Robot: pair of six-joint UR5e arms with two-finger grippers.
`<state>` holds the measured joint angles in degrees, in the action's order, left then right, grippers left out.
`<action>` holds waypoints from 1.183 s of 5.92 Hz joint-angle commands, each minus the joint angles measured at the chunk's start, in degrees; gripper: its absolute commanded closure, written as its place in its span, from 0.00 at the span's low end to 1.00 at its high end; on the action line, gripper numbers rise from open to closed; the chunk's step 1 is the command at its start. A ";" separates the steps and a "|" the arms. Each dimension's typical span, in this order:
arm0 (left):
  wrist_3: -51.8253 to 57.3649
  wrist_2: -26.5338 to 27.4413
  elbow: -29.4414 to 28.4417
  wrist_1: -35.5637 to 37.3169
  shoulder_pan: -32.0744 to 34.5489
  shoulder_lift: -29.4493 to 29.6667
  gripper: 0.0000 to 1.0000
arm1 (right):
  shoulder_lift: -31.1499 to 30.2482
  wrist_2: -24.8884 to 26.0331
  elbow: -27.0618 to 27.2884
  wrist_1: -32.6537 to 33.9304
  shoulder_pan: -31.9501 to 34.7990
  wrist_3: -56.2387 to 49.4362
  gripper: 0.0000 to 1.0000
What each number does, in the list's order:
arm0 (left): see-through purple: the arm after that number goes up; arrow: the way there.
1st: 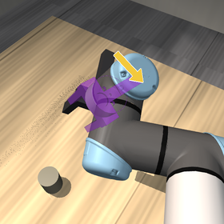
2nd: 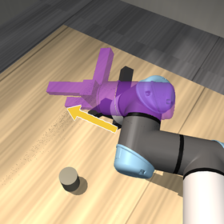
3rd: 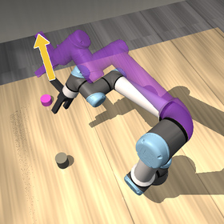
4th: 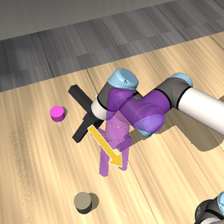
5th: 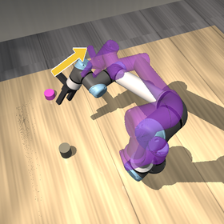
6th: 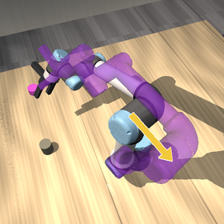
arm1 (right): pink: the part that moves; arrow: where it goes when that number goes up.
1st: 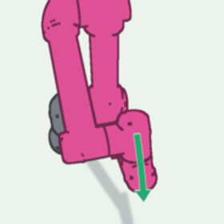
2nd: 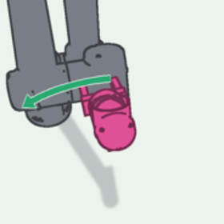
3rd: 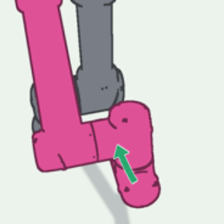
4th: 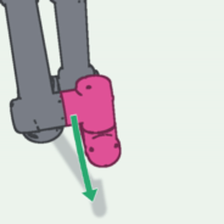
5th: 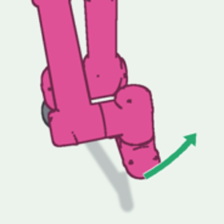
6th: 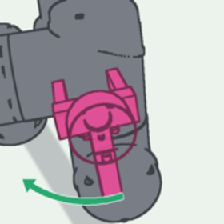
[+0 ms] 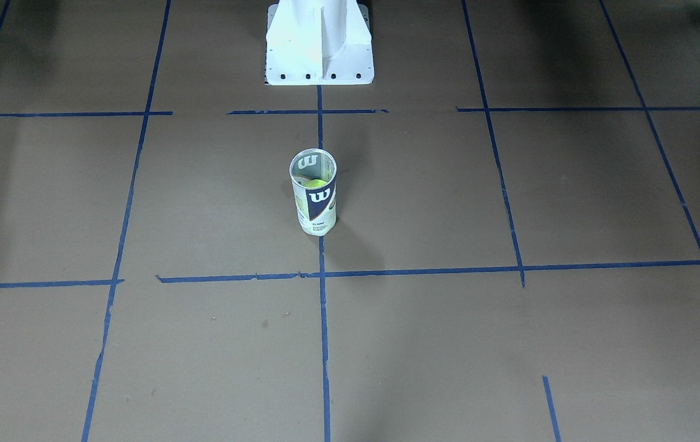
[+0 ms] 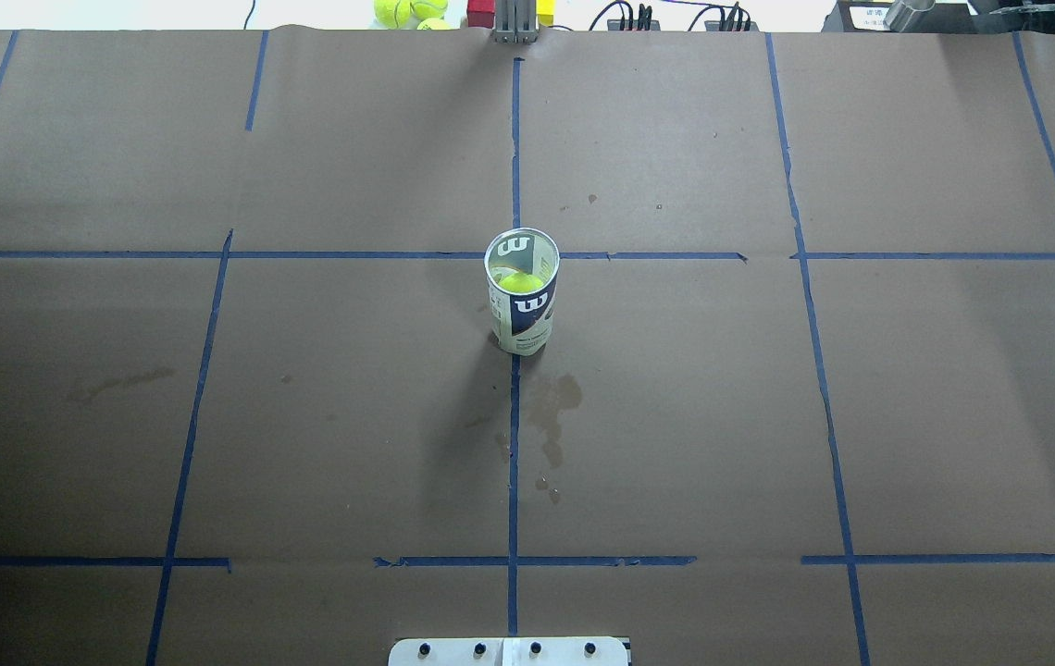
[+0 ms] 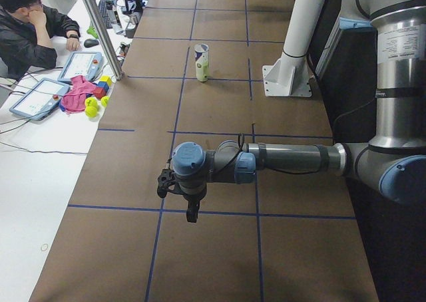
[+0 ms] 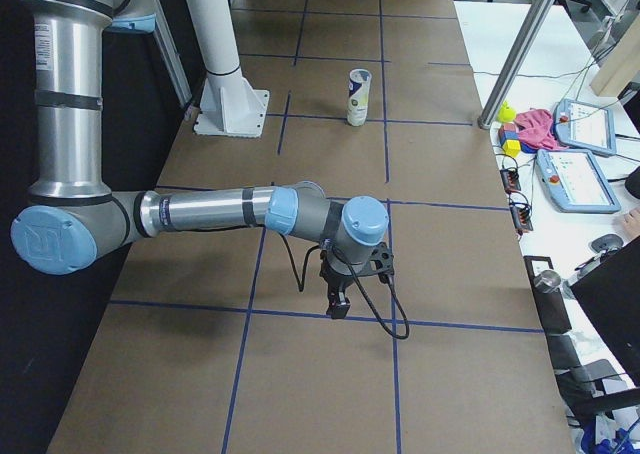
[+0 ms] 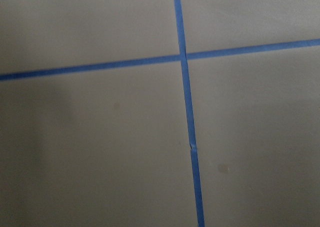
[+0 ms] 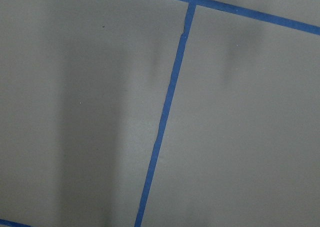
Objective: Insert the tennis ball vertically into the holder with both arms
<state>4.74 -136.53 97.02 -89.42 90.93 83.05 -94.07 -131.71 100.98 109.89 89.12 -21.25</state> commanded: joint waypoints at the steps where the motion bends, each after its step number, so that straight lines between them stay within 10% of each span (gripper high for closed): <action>1: 0.44 -0.58 0.89 -0.04 0.30 -0.35 0.00 | -0.50 0.31 0.10 0.06 0.00 -0.63 0.00; 7: 0.53 1.62 0.89 -1.10 0.13 -0.61 0.00 | -0.94 -0.13 0.80 -0.03 0.00 -0.11 0.00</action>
<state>5.27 -135.02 97.92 -90.53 91.07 82.47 -95.06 -131.86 101.72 109.87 89.12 -21.38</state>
